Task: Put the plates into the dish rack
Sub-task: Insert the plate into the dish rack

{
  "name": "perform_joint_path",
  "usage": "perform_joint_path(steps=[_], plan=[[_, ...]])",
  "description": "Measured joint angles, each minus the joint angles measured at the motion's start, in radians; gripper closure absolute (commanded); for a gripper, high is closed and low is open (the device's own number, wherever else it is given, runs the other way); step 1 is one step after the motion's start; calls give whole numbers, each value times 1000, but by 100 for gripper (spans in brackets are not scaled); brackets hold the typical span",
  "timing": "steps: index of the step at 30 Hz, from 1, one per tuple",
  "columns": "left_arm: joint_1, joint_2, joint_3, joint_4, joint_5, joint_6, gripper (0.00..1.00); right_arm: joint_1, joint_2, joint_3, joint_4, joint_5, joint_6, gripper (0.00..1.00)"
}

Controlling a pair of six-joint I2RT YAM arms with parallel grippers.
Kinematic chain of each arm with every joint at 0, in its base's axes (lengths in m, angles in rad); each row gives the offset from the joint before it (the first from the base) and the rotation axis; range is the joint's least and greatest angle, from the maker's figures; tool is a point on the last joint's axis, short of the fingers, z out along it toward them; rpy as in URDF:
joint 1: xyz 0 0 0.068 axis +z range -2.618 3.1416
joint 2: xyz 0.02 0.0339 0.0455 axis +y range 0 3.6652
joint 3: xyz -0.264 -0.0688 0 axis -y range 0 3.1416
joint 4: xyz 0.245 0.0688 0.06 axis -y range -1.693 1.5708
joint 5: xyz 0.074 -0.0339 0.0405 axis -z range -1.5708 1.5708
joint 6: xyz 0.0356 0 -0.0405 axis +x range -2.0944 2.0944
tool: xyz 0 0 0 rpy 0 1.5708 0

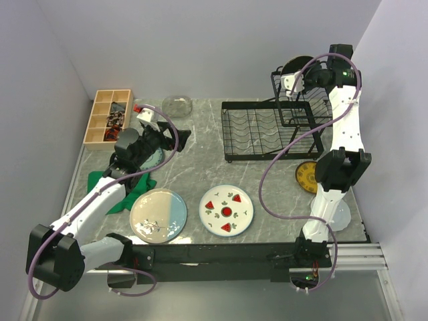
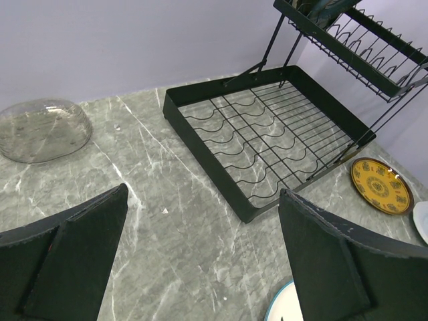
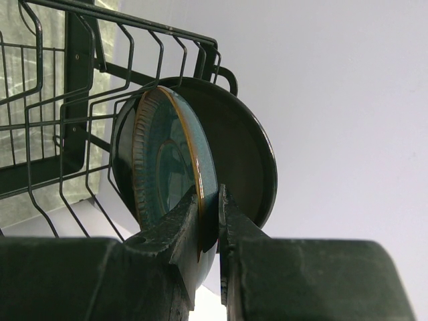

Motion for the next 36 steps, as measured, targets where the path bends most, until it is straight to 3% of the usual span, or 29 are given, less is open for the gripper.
perform_joint_path(steps=[36], plan=[[0, 0, -23, 23, 0, -7, 0, 5, -24, -45, 19, 14, -4, 100]])
